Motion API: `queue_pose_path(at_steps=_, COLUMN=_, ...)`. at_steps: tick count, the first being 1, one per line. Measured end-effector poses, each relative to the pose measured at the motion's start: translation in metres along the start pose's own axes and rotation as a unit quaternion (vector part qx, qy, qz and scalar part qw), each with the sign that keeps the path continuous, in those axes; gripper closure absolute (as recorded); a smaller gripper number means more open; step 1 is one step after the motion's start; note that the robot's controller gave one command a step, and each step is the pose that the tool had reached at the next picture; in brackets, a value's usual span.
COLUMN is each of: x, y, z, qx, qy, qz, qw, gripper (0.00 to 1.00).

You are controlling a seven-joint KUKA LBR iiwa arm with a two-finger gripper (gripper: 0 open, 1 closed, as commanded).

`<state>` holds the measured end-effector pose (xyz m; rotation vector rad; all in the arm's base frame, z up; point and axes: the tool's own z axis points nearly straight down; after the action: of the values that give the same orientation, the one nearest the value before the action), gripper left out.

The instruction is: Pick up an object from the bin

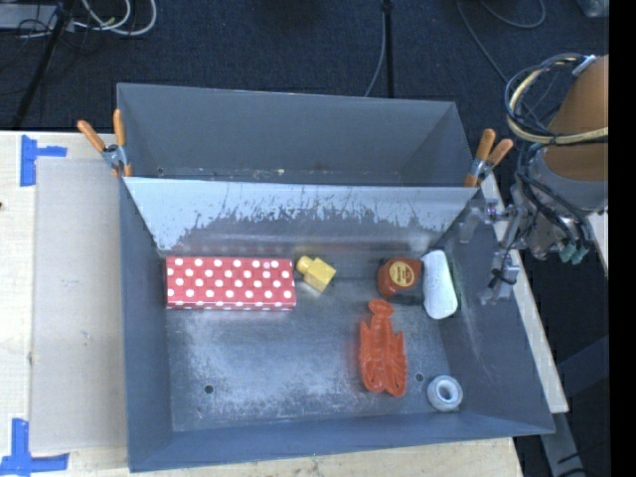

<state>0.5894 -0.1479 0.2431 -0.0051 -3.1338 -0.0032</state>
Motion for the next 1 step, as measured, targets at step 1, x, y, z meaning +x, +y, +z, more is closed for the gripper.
queue_pose_path(at_steps=1, x=-0.0013, y=0.0007, z=-0.005, qx=0.001, qy=-0.0039, qz=-0.002, qw=1.0, gripper=0.0)
